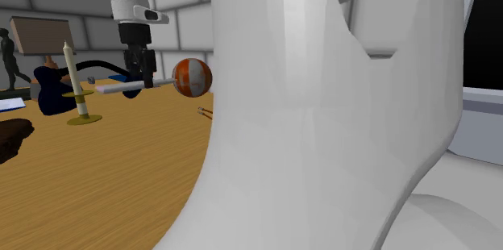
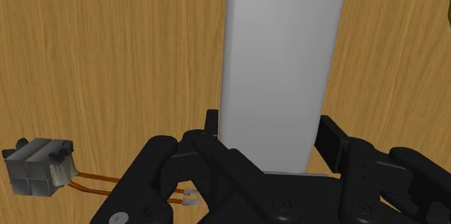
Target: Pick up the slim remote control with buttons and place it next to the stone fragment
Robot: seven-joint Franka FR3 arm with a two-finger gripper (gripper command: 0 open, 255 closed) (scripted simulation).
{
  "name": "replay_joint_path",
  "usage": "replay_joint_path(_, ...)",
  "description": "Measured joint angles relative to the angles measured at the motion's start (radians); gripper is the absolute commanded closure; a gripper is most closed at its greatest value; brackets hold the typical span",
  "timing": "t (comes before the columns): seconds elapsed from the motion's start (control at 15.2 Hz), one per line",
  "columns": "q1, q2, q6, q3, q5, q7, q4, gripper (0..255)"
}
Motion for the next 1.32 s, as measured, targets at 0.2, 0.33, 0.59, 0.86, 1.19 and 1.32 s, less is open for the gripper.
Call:
replay_joint_path(0.2,0.052,0.035,-0.011,0.025,-0.018,0.074,0.042,255)
replay_joint_path(0.33,0.074,0.044,-0.008,0.035,-0.024,0.107,0.046,255)
replay_joint_path(0.59,0.078,0.053,0.036,0.036,-0.028,0.117,0.009,255)
replay_joint_path(0.86,0.076,0.054,0.086,0.035,-0.029,0.12,-0.04,255)
replay_joint_path(1.19,0.074,0.059,0.154,0.032,-0.033,0.123,-0.103,255)
replay_joint_path(1.32,0.074,0.063,0.178,0.032,-0.035,0.125,-0.124,255)
